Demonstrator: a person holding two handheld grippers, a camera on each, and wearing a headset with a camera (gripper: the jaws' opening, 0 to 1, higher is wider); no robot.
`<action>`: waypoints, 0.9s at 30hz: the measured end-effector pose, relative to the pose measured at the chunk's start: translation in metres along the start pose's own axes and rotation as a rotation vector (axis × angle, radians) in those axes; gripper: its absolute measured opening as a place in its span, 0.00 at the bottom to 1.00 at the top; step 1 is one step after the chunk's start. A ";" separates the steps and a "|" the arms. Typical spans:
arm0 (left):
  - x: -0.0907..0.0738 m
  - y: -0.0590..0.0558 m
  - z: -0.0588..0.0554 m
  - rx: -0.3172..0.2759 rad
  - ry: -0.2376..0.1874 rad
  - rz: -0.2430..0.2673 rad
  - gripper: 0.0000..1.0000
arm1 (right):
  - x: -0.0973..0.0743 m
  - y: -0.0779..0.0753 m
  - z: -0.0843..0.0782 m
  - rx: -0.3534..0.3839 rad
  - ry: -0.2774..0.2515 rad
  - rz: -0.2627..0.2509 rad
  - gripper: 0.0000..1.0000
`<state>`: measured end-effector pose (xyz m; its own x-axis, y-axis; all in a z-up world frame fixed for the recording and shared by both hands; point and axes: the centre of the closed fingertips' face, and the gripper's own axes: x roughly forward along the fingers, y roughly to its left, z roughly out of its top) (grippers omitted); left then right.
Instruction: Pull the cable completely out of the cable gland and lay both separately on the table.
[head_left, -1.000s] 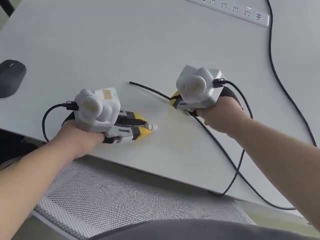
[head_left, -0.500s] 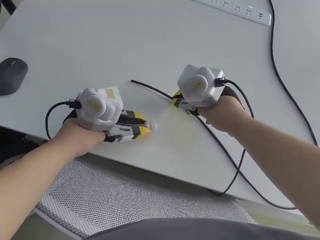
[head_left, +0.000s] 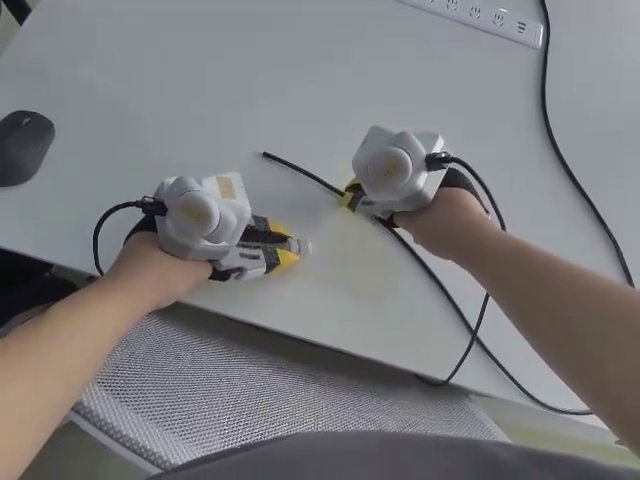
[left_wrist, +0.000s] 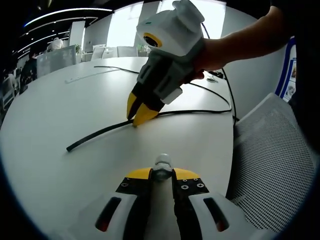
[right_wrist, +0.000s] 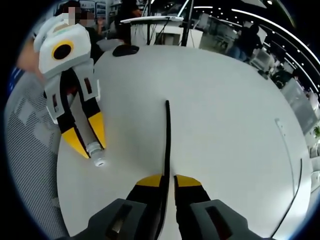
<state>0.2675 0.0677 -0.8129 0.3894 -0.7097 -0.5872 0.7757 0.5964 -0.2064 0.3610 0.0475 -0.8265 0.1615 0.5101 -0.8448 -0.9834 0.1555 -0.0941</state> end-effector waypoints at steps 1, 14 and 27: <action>0.000 0.000 0.000 0.001 0.000 0.001 0.16 | 0.000 0.000 0.000 0.003 -0.001 -0.001 0.05; 0.000 0.002 0.001 0.009 0.005 0.013 0.18 | -0.001 0.000 0.001 0.002 -0.001 -0.007 0.11; -0.007 0.005 0.006 0.009 0.001 0.029 0.23 | -0.020 0.006 0.007 0.039 -0.030 -0.027 0.21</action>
<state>0.2714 0.0739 -0.8053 0.4112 -0.6916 -0.5938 0.7685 0.6134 -0.1822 0.3526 0.0438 -0.8063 0.1912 0.5306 -0.8258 -0.9746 0.2026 -0.0955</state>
